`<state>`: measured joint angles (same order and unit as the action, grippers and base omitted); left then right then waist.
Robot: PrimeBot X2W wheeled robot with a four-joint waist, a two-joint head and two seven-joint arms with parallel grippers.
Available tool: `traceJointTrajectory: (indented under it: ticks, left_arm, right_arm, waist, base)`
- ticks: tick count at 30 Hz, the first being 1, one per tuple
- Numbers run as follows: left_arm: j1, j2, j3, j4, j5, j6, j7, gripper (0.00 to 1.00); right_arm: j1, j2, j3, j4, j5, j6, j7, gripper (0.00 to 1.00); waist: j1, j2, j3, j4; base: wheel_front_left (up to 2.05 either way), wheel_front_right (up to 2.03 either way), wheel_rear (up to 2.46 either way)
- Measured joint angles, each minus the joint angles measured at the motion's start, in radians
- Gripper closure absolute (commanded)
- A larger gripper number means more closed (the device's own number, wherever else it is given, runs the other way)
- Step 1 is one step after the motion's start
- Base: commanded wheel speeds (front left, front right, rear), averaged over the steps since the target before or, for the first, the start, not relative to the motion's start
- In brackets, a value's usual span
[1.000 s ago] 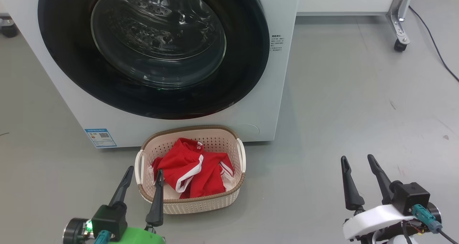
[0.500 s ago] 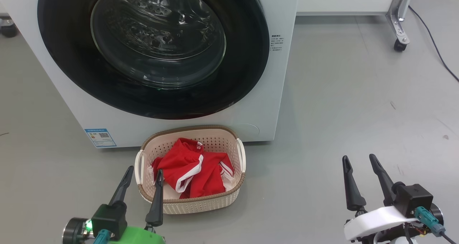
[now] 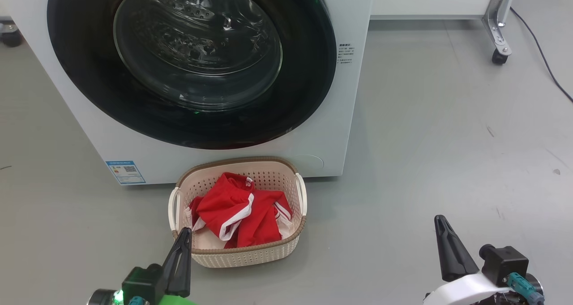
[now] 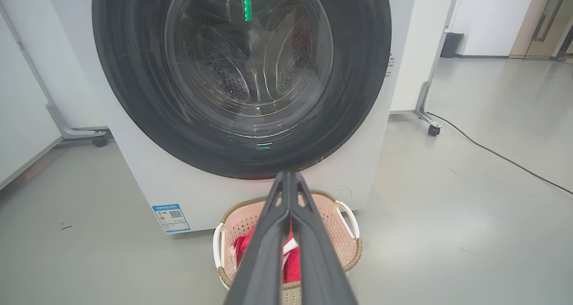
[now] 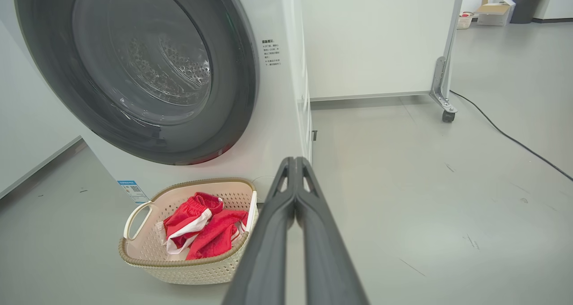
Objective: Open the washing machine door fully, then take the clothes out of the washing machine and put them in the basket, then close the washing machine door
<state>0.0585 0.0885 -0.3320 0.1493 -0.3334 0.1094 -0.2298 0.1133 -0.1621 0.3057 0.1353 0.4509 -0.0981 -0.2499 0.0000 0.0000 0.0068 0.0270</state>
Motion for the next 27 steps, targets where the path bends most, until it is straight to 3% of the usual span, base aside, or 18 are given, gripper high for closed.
traceJointTrajectory:
  ticks: [27]
  left_arm:
    - [0.008, -0.006, 0.066, -0.017, -0.321, -0.044, 0.046, 1.0]
  right_arm:
    - [-0.004, 0.023, -0.078, -0.003, 0.291, 0.04, 0.06, 1.0]
  waist:
    - [0.0, 0.0, 0.001, -0.007]
  base:
    - [0.0, 0.0, 0.0]
